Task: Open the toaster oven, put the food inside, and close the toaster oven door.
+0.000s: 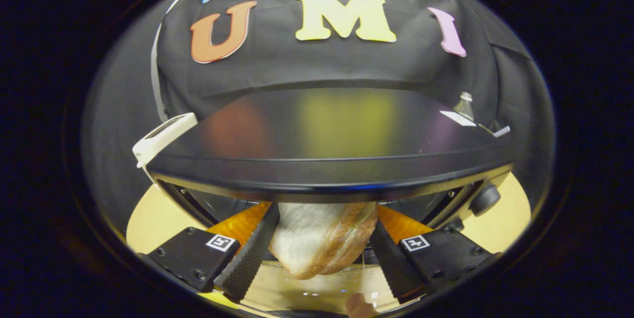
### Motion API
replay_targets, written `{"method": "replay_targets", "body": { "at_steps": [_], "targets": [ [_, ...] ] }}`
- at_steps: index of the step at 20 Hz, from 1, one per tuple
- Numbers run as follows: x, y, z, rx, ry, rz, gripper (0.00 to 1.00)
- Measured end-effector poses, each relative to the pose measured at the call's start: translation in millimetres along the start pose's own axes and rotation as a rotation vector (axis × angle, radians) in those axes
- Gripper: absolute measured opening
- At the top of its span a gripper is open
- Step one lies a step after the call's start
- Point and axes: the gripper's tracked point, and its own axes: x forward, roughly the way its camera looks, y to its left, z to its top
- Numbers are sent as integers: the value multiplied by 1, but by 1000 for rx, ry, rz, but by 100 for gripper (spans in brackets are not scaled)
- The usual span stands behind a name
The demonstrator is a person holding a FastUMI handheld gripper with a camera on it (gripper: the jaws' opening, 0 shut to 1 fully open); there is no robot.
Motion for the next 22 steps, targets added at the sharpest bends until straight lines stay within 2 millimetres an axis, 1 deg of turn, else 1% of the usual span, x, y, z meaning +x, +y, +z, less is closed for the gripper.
{"method": "replay_targets", "body": {
  "at_steps": [2,5,7,10,11,13,14,15,17,20,21,22],
  "targets": [
    [-5,0,-4,-4,27,-4,100],
    [-11,2,-3,8,28,33,100],
    [-13,5,4,44,1,87,100],
    [-14,1,15,121,-87,134,100],
    [-15,-5,16,120,-99,124,100],
    [-16,-22,18,111,-121,71,100],
    [-19,-27,18,108,-133,63,100],
    [-21,-27,20,111,-135,78,100],
    [-24,-31,17,90,-125,70,100],
    [-38,-33,14,87,-127,72,100],
    [-43,-32,8,85,-114,72,100],
    [-49,-34,-1,85,-93,62,100]
  ]
}}
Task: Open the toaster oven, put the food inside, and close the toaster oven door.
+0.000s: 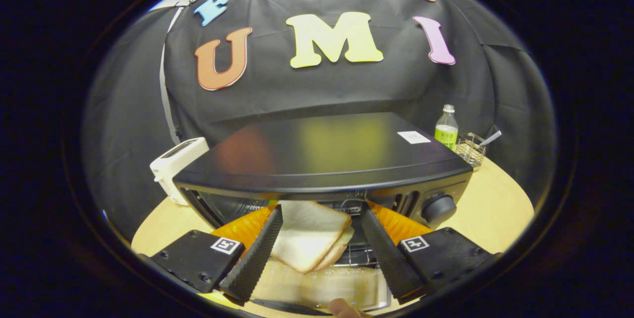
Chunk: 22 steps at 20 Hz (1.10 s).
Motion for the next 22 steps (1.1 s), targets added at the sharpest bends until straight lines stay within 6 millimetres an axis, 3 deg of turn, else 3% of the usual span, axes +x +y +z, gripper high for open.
{"method": "replay_targets", "body": {
  "at_steps": [5,7,8,10,12,16,20,21,22],
  "targets": [
    [-40,4,-50,1,57,-8,100],
    [-59,7,-68,-16,15,-31,100],
    [-69,11,-67,-32,2,-35,100],
    [-82,20,-94,-43,-27,-42,100],
    [-89,27,-102,-45,-16,-49,100],
    [-92,29,-146,-39,23,-82,100],
    [-94,36,-174,-69,81,-91,100],
    [-93,43,-165,-74,56,-75,100],
    [-89,45,-169,-88,72,-77,100]
  ]
}}
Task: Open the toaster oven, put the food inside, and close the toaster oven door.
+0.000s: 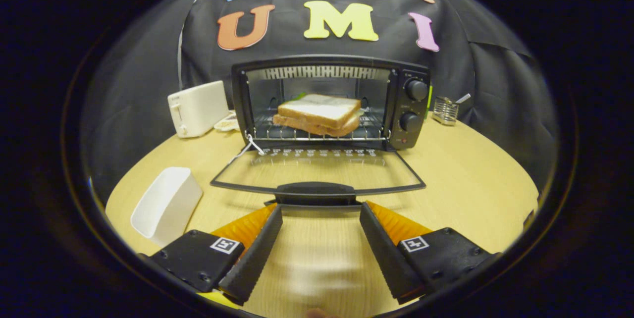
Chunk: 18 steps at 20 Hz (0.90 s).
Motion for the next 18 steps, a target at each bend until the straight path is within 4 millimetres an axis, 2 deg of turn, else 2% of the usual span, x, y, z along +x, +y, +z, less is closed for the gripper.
{"method": "replay_targets", "body": {
  "at_steps": [2,3,7,9,10,12,18],
  "targets": [
    [4,4,-8,-8,48,5,100],
    [5,4,3,0,60,9,100],
    [6,4,7,8,55,-20,100],
    [5,7,19,13,7,-24,100],
    [7,6,6,5,7,-33,100],
    [7,6,5,14,27,-43,100],
    [-5,6,24,19,-35,-49,100]
  ]
}}
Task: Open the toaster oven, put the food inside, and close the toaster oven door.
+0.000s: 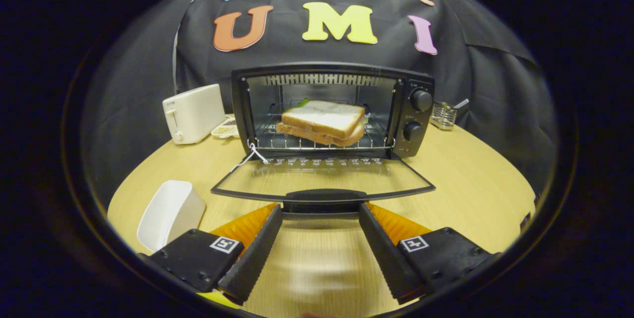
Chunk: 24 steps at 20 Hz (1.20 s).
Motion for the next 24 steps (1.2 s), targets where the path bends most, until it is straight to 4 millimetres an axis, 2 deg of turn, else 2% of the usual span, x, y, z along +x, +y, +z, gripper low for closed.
{"method": "replay_targets", "body": {
  "at_steps": [6,7,11,15,18,21,23,24],
  "targets": [
    [-7,2,45,-56,-135,-8,100],
    [-6,0,59,-64,-148,-6,100],
    [-6,0,86,-60,-203,14,100],
    [3,0,124,-89,-261,23,100],
    [17,0,159,-138,-300,-32,100],
    [29,13,176,-75,-267,-8,100],
    [23,2,187,-69,-264,-53,100],
    [17,7,184,-79,-281,-49,100]
  ]
}}
